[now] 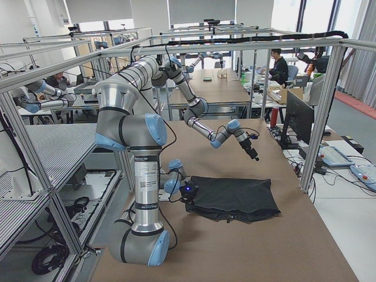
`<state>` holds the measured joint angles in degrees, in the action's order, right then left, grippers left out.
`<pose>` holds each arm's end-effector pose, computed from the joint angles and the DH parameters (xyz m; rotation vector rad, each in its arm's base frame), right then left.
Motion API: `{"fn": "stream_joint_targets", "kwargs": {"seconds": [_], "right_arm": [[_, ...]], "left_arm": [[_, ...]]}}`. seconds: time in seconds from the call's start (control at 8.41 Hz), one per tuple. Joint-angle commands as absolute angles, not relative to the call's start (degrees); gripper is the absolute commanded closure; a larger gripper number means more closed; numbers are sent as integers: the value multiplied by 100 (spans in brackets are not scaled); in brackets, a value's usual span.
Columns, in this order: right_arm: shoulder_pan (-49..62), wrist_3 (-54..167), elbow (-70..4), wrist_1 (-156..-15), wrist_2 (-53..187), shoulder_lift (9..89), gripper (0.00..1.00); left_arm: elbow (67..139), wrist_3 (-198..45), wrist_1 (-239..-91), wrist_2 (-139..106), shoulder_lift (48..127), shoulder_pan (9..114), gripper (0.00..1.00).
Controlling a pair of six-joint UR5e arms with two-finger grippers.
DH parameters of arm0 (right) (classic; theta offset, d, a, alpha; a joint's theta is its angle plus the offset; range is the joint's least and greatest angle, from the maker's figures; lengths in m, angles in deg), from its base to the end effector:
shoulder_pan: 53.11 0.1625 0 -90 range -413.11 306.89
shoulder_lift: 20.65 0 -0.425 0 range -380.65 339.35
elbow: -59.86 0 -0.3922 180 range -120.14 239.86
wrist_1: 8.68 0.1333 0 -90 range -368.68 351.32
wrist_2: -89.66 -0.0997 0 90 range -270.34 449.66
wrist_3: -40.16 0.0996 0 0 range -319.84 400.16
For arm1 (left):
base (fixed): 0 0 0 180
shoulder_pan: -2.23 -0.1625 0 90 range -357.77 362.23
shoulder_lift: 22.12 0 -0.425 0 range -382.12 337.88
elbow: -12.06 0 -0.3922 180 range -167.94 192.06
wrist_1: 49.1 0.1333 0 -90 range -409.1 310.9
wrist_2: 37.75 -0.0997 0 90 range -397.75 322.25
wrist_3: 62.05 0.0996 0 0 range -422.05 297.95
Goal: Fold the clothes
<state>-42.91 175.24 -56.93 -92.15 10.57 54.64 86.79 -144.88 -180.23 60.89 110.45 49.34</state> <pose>-0.5056 -0.2456 0.3050 -0.0831 -0.8890 0.9829 0.4334 -0.6405 0.2391 0.4314 1.1356 -0.5207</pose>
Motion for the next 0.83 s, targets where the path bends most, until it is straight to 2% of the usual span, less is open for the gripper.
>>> {"fn": "stream_joint_targets", "kwargs": {"seconds": [0.0, 0.24, 0.71], "right_arm": [[-4283, 17507, -5616, -9226, 1056, 5458, 49], [-4300, 17507, -5450, -9279, 1064, 5415, 45], [-4309, 17507, -5238, -9288, 1064, 5300, 45]], "left_arm": [[8677, -14519, -18024, 6087, 11033, 4934, 7], [8685, -14633, -18024, 5965, 11033, 4908, 7], [8694, -14704, -18032, 5849, 11033, 4820, 7]]}}
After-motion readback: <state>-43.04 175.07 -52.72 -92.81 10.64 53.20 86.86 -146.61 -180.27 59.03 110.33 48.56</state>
